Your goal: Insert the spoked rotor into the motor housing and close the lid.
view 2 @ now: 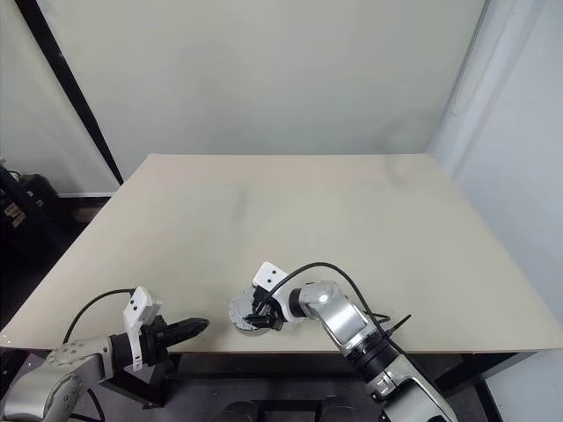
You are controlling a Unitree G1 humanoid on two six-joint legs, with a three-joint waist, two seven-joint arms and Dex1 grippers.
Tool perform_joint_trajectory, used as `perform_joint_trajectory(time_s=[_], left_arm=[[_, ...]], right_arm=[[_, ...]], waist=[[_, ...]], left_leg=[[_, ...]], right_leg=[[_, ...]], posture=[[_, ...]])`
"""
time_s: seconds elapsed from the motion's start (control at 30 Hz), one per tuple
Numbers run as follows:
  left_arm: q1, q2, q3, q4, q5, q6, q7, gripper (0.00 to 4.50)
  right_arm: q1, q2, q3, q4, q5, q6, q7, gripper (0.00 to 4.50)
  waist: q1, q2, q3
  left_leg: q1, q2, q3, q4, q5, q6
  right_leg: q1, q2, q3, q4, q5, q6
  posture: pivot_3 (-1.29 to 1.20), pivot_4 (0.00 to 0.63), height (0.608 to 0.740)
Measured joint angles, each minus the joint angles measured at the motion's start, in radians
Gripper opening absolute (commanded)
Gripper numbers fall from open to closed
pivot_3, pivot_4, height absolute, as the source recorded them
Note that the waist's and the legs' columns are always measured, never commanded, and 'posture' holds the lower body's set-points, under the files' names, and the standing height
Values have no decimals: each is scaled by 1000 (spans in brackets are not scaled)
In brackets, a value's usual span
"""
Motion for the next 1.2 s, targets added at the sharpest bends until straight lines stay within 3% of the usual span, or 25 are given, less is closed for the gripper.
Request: perform_joint_trajectory(time_s=[0.57,1.2], left_arm=[[-44,-21,-26,68,40,-55,21,0],[-107,-119,-114,127,103,-138,36,0]], right_arm=[[0,-18,49,-61,-58,52,-10,3198],[-1,14,37,-75,-56,132,-43,3198]], waist=[[0,0,0],[0,0,-1]], left_leg=[[0,0,0,0,0,0],[1,0,0,0,0,0]], right_leg=[[0,0,0,0,0,0],[1,0,0,0,0,0]], posture=[[0,0,740],[0,0,740]])
